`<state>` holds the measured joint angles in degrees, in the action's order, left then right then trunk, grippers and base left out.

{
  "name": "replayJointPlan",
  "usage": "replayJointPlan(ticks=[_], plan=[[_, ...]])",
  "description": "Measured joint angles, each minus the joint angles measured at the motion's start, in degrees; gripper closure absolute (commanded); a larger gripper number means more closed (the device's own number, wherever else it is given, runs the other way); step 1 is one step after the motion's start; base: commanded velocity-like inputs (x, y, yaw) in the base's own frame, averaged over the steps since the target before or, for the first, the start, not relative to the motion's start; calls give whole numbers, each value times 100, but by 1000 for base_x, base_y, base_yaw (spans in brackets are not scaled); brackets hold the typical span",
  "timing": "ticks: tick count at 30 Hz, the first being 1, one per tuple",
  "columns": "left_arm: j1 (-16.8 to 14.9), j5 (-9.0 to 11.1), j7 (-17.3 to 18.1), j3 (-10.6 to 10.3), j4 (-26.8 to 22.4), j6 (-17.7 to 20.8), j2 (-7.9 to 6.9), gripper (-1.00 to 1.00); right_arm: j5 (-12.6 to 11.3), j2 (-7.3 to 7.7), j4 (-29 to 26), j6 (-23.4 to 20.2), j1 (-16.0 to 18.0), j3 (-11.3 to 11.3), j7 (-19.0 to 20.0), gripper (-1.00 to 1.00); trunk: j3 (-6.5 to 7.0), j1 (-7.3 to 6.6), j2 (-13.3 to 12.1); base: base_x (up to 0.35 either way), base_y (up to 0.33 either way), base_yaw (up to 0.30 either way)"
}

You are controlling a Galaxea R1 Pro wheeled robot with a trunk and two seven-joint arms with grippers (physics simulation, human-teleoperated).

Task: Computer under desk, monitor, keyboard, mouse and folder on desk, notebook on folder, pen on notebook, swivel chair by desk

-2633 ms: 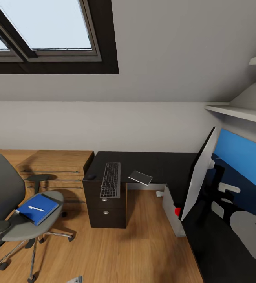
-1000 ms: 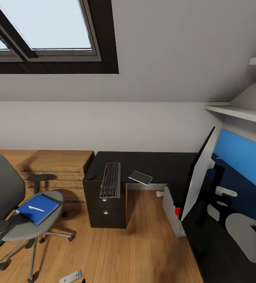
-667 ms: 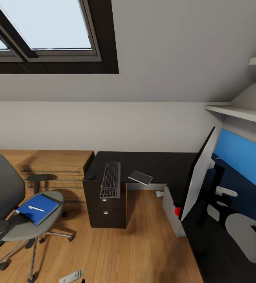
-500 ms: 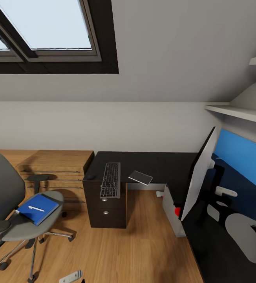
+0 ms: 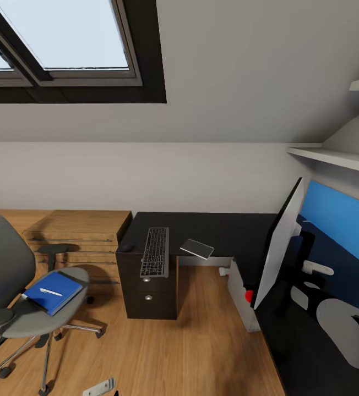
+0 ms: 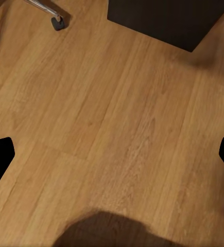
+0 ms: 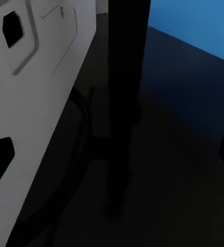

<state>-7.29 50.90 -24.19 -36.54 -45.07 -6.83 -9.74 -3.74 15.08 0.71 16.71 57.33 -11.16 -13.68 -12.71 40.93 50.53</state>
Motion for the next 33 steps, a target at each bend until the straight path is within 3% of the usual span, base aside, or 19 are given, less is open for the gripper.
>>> replayJointPlan(ticks=[33], plan=[[0, -2, -2, -9, 3, -9, -1, -100, -8, 299, -9, -23, 0, -10, -23, -100, 0, -1, 0, 65, 2, 0]])
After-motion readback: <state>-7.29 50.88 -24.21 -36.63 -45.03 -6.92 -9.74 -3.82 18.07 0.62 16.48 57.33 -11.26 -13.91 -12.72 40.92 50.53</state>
